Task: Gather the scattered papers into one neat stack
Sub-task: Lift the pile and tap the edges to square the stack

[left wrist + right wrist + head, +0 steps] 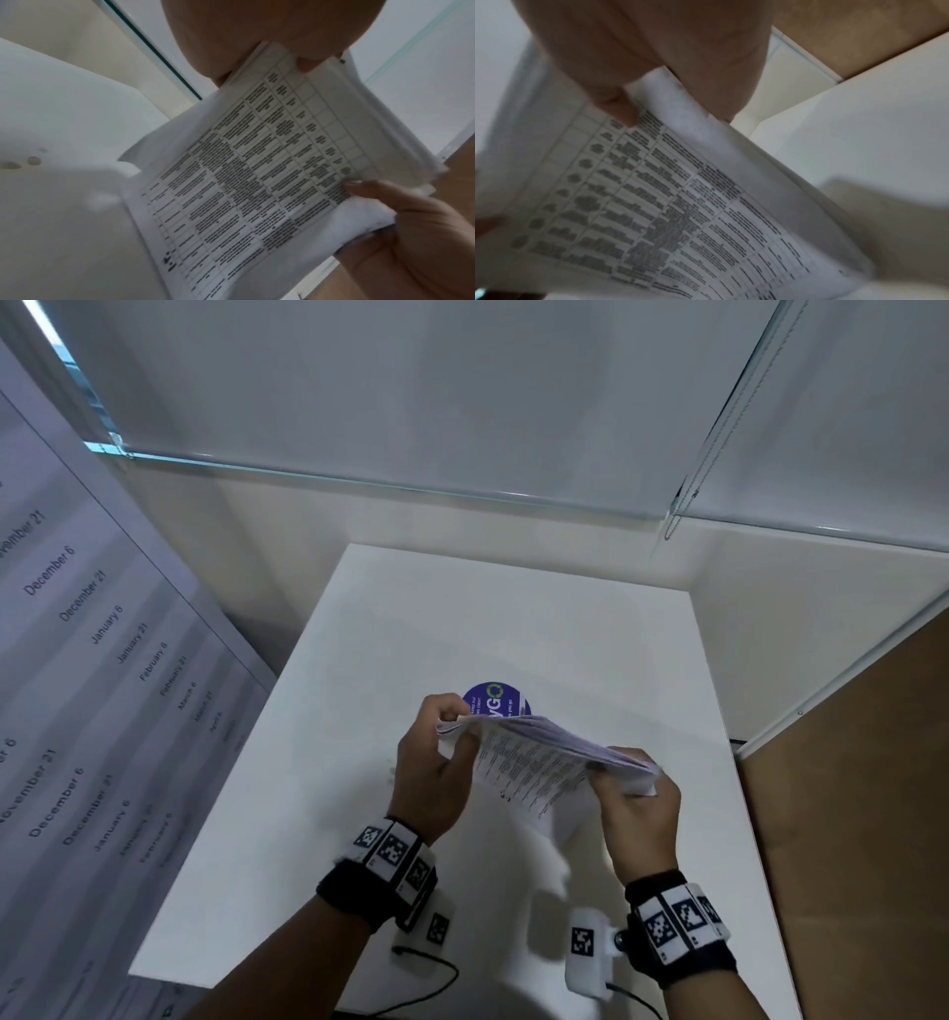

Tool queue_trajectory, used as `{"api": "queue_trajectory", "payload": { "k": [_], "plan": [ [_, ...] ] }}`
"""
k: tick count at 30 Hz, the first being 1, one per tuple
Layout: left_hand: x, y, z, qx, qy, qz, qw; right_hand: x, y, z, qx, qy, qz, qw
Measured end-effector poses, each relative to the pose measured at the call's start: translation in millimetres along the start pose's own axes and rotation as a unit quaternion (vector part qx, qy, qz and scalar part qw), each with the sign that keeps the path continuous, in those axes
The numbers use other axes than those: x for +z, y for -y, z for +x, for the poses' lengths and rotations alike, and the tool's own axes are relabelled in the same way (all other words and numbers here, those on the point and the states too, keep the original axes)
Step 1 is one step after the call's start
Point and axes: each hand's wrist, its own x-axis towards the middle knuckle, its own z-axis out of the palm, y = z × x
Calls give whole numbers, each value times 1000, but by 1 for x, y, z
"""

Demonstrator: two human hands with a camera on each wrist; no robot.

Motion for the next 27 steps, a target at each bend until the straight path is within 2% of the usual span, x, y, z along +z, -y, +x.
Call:
{"api": "queue_trajectory", "payload": {
  "k": [2, 4, 6, 7, 9, 10, 12, 13, 15, 17, 18, 19, 21, 22, 23, 25, 27],
  "plan": [
    [4, -10, 3, -17, -4, 4, 1000, 3, 12, -1, 10, -15, 26, 999],
    [0, -22, 9, -13, -23, 12, 1000, 0, 28, 1, -28, -2, 21, 999],
    [-10, -34, 19, 57, -50, 87, 993, -7, 46, 7, -104, 32, -49, 993],
    [-13, -40, 23, 106, -40, 143, 983, -11, 54, 11, -147, 48, -107, 982],
    [-18, -52, 30, 185, 38, 255, 948, -15, 66, 19, -226, 78, -216, 947],
    [-17, -55, 33, 196, 98, 282, 934, -13, 73, 21, -255, 103, -261, 925],
    [-11, -52, 33, 167, 201, 276, 925, -6, 79, 24, -293, 166, -320, 885],
    [-8, -48, 31, 163, 229, 273, 920, -1, 81, 24, -304, 191, -331, 873],
    [-7, -37, 28, 137, 245, 252, 926, 6, 79, 20, -309, 193, -315, 876],
    [-15, -22, 24, 44, 230, 192, 953, 3, 58, 19, -267, 109, -334, 897],
    [-22, -12, 22, 2, 217, 174, 961, -4, 45, 18, -199, 56, -363, 909],
    [-31, -2, 20, -26, 207, 163, 964, -13, 32, 18, -98, 9, -383, 918],
    [-48, 11, 11, -79, 194, 115, 971, -33, 9, 13, 120, -32, -349, 929],
    [-55, 15, 8, -115, 185, 73, 973, -42, 1, 9, 200, -34, -295, 934],
    [-60, 18, 4, -152, 179, 35, 971, -49, -8, 5, 245, -29, -226, 942],
    [-68, 25, -2, -200, 176, -20, 964, -60, -21, -1, 260, 30, -85, 961],
    [-70, 29, -7, -223, 182, -48, 956, -61, -28, -4, 237, 131, -40, 962]
  ]
}}
